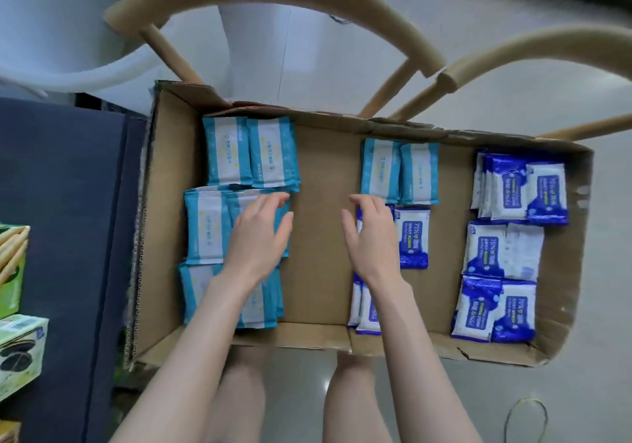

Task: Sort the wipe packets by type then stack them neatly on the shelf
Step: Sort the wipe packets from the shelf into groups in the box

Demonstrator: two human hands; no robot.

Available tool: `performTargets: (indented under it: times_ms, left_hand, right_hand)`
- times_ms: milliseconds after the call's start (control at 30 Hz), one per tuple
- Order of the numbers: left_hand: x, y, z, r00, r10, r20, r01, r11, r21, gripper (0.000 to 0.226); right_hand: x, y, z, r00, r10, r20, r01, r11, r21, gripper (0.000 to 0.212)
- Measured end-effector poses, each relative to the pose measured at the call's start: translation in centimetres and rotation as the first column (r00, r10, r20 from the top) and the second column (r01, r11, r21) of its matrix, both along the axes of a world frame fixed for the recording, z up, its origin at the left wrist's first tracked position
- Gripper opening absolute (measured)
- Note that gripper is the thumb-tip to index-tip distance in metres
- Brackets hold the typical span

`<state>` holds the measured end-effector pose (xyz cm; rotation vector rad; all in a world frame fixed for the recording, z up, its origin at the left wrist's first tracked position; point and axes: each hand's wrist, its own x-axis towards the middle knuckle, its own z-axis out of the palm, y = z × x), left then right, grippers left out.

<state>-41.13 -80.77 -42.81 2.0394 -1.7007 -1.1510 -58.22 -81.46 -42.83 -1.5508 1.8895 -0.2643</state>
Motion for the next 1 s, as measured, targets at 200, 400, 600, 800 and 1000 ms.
performTargets:
  times_ms: [200,400,600,800,1000]
  left_hand:
    - [-10.3,0.7,-1.4,1.000,0.023,-0.008,-0.023,0.998,0.062,0.024]
    - [-18.3,0.2,-3.4,0.994,0.101,-0.038,-0.094,0.984,0.151,0.026]
    - [-20.8,-3.3,-5.8,0.975,0.221,-0.010,-0.216,0.961,0.174,0.030]
    - [-21.7,-7.1,-10.0,0.933,0.352,0.071,-0.359,0.903,0.236,0.054]
    - [-22.0,-9.4,-13.0,0.882,0.462,0.091,-0.470,0.854,0.223,0.064]
  right_hand:
    - [-10.0,1.0,-0.7,1.000,0.002,0.019,-0.003,0.997,0.079,0.027]
    - [-16.7,0.1,-2.8,0.999,0.034,0.032,-0.039,0.986,0.162,0.027]
    - [-18.4,-3.3,-6.0,0.997,0.032,0.068,-0.044,0.984,0.173,0.027]
    - [-18.3,-6.9,-9.7,0.989,-0.112,0.094,0.090,0.973,0.211,0.037]
    - [-17.9,-8.9,-12.7,0.976,-0.216,0.011,0.208,0.950,0.231,0.068]
